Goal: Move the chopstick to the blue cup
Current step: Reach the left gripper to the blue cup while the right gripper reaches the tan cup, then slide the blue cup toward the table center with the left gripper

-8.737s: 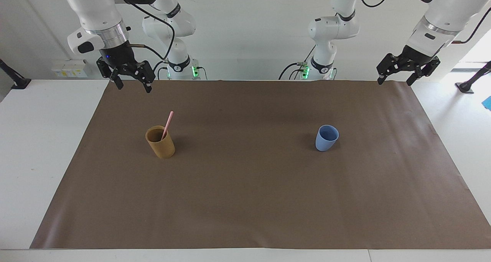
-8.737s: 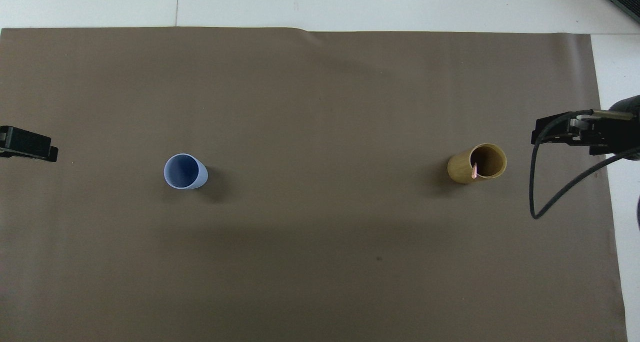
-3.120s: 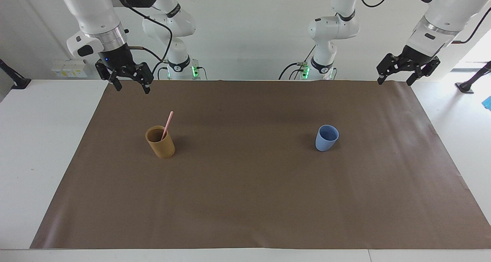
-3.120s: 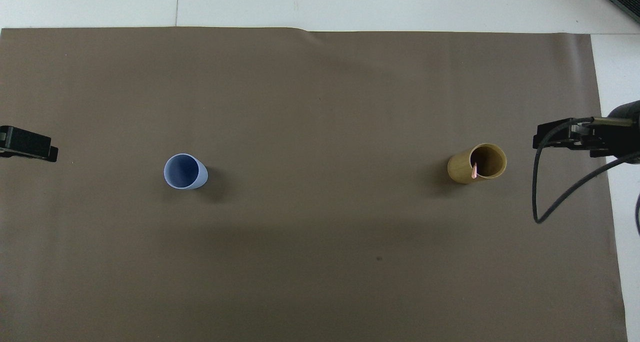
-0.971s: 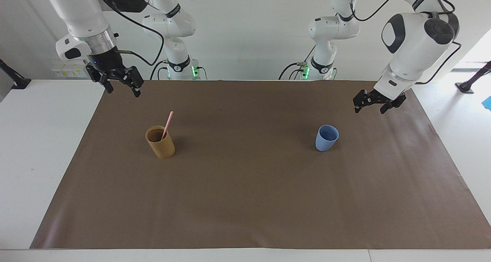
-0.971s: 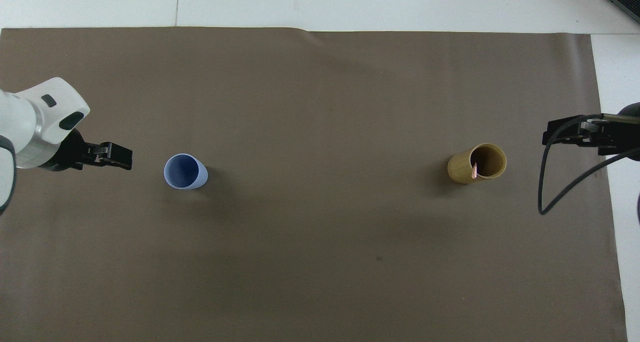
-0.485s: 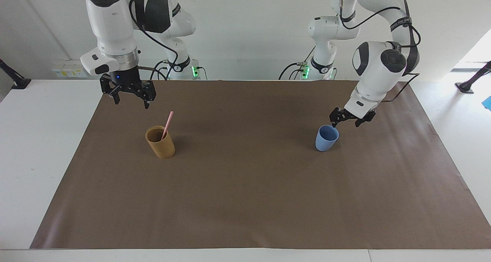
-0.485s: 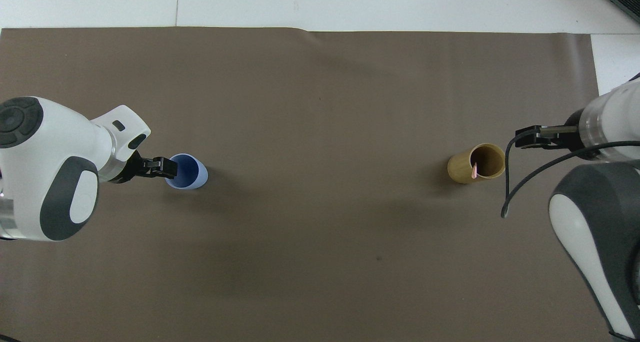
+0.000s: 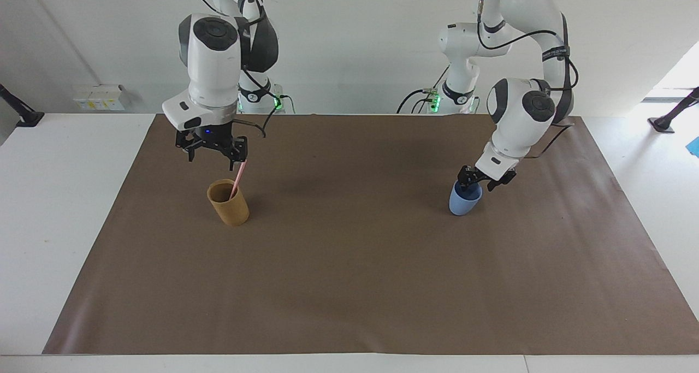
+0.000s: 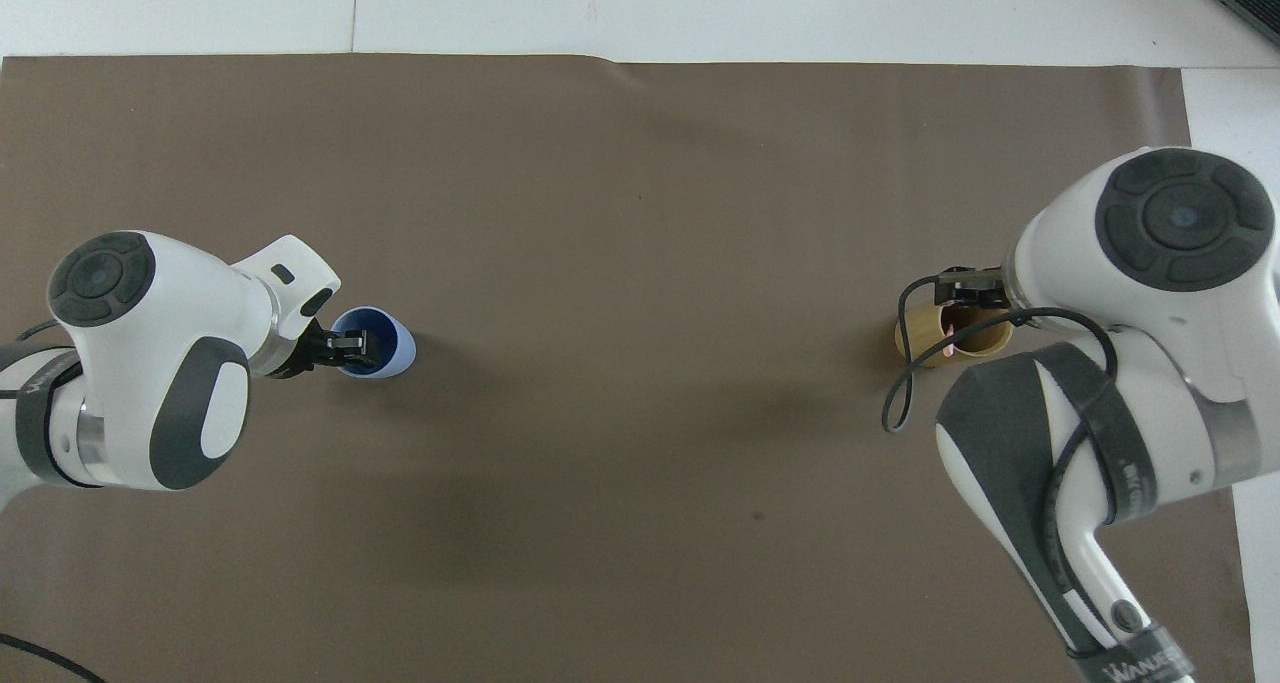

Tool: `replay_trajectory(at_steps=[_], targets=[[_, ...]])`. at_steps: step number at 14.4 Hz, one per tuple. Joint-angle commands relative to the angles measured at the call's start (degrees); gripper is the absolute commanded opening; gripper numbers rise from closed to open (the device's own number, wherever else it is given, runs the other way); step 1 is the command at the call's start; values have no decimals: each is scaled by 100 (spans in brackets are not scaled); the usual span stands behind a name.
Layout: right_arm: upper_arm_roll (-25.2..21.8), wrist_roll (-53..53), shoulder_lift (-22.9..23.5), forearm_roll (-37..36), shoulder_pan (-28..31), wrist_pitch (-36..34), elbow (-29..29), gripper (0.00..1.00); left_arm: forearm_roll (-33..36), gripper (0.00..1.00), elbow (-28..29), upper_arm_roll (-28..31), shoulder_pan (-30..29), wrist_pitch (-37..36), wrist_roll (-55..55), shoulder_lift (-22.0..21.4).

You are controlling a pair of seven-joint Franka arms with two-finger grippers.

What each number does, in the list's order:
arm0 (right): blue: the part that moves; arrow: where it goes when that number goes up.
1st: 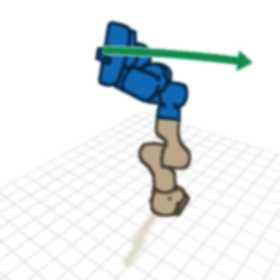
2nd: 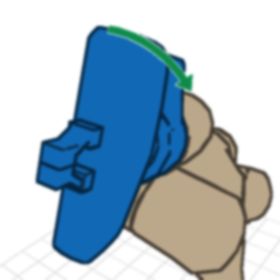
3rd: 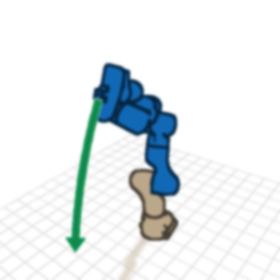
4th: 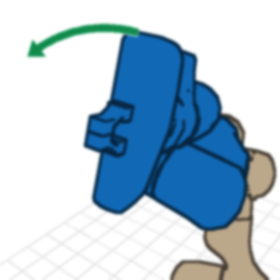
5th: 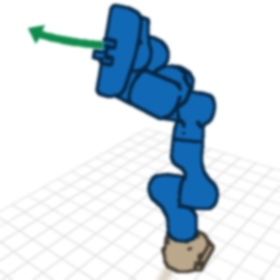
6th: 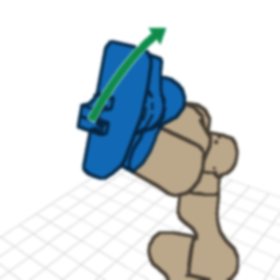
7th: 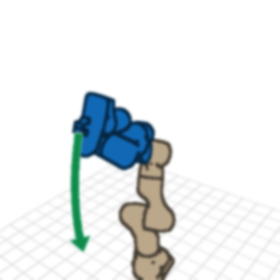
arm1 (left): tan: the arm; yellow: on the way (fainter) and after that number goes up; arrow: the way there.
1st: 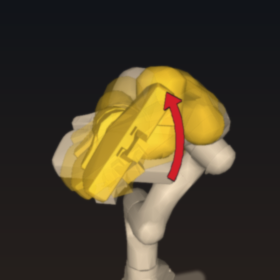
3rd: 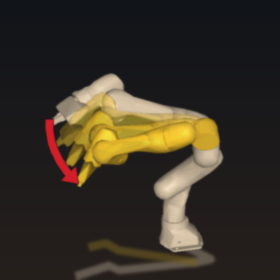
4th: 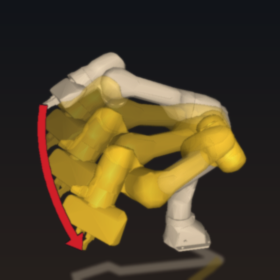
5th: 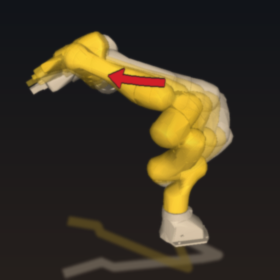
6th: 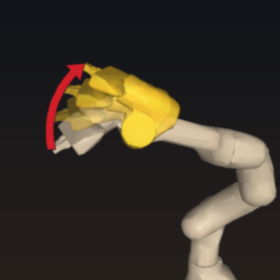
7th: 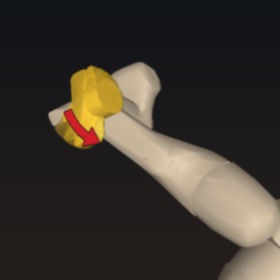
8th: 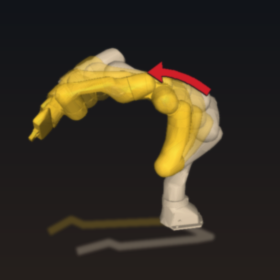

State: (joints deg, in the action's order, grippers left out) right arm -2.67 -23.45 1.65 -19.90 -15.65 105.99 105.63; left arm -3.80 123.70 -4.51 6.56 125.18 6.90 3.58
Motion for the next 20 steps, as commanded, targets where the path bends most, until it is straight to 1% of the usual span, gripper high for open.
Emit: replay_trajectory(at_steps=[1, 3, 4, 5, 6, 7, 8, 9, 10, 12, 14, 15, 16, 17, 18, 20], targets=[[-15, -370, 29, -181, -262, 79, 159, 100, -59, 0, 76, 81, 100, 103, -319, -95], [-6, -450, -6, -181, -325, 18, 221, 100, -59, 0, -73, 82, 100, 42, -444, 10], [-6, -450, -59, -190, -333, 18, 361, 97, -51, 0, -204, 82, 117, -10, -531, 37], [3, -441, -207, -181, -360, 26, 571, 89, -33, 0, -336, 90, 222, -168, -567, 63], [3, -397, -365, -181, -386, 79, 851, 78, 2, 0, -564, 90, 292, -430, -532, 64], [3, -371, -523, -190, -386, 131, 1115, 59, 54, 0, -783, 90, 380, -694, -506, 72], [12, -336, -586, -190, -395, 245, 1222, 47, 229, 0, -925, 90, 564, -836, -358, 81], [20, -283, -586, -190, -412, 281, 1223, 33, 344, 0, -961, 90, 818, -820, 61, 90], [21, -274, -578, -208, -465, 342, 1215, 27, 371, 0, -970, 90, 1108, -794, 431, 90], [21, -283, -569, -356, -527, 527, 1206, 20, 345, 0, -1145, 82, 1626, -749, 994, 125], [21, -283, -560, -497, -536, 764, 1206, 20, 301, 0, -1539, 73, 2215, -732, 1775, 501], [21, -274, -560, -498, -536, 800, 1215, 21, 301, 0, -1776, 73, 2488, -732, 2145, 764], [29, -283, -560, -498, -536, 826, 1223, 21, 301, 0, -1988, 73, 2656, -723, 2357, 949], [29, -274, -560, -498, -527, 826, 1223, 21, 292, 0, -2068, 73, 2762, -645, 2429, 1064], [29, -274, -560, -498, -527, 826, 1223, 22, 292, 0, -2069, 73, 2772, -548, 2430, 1109], [29, -265, -569, -498, -527, 809, 1258, 24, 301, 0, -2130, 73, 2911, -434, 2439, 1354]])
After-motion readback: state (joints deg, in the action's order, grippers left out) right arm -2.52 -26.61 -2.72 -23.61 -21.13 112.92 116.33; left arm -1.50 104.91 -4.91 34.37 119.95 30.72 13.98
